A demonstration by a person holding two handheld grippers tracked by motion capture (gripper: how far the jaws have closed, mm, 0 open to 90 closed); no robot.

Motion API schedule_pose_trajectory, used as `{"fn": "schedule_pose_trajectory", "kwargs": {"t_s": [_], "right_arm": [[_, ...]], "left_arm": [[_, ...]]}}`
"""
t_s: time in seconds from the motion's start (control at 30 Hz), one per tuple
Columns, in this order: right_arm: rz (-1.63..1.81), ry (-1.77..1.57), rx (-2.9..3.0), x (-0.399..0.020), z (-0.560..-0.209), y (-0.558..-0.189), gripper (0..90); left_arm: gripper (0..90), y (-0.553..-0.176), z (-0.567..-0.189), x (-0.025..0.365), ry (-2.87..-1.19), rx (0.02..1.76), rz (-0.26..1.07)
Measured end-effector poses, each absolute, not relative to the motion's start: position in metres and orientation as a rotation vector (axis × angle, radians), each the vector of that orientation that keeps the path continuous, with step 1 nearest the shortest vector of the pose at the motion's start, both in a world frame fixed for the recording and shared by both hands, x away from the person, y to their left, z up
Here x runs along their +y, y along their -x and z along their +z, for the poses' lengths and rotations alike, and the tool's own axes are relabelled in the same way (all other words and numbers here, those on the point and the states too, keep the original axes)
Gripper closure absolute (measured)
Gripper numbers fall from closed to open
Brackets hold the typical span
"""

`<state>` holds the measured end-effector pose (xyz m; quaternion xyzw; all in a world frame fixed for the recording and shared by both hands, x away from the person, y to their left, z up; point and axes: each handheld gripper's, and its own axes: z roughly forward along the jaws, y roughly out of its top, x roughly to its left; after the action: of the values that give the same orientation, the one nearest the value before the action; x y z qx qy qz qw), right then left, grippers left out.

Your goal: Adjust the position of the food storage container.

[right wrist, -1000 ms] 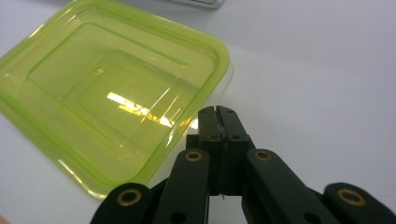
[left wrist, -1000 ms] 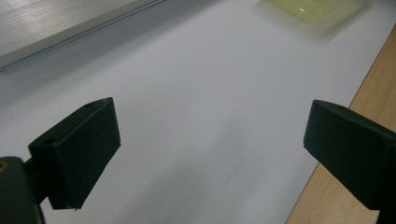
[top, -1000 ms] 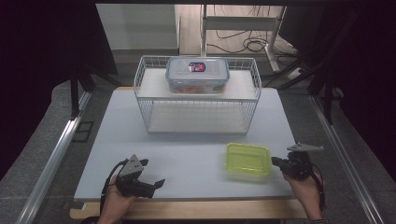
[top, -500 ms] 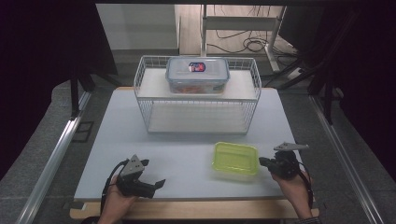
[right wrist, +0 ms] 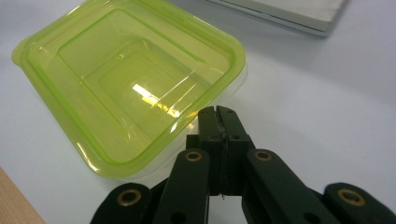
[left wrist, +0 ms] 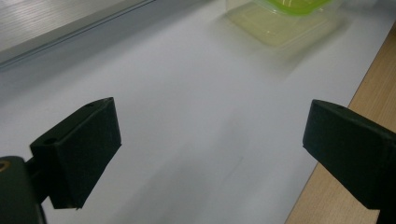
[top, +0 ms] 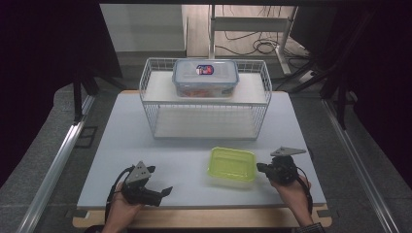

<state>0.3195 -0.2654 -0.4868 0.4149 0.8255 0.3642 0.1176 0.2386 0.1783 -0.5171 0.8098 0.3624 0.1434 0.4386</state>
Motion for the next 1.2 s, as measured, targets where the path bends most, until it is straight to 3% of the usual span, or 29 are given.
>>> {"fn": "schedule_pose_trajectory", "kwargs": {"t_s": [0.97, 1.2], "right_arm": [[1.123, -1.097, 2.459, -0.215, -0.494, -0.325, 88.9], [1.124, -1.104, 2.429, -0.222, -0.488, -0.323, 75.4]], "left_arm": [[4.4, -0.238, -0.517, 0.176, -2.027, 0.893, 0.361], [4.3, -0.238, -0.517, 0.177, -2.025, 0.894, 0.362]]}}
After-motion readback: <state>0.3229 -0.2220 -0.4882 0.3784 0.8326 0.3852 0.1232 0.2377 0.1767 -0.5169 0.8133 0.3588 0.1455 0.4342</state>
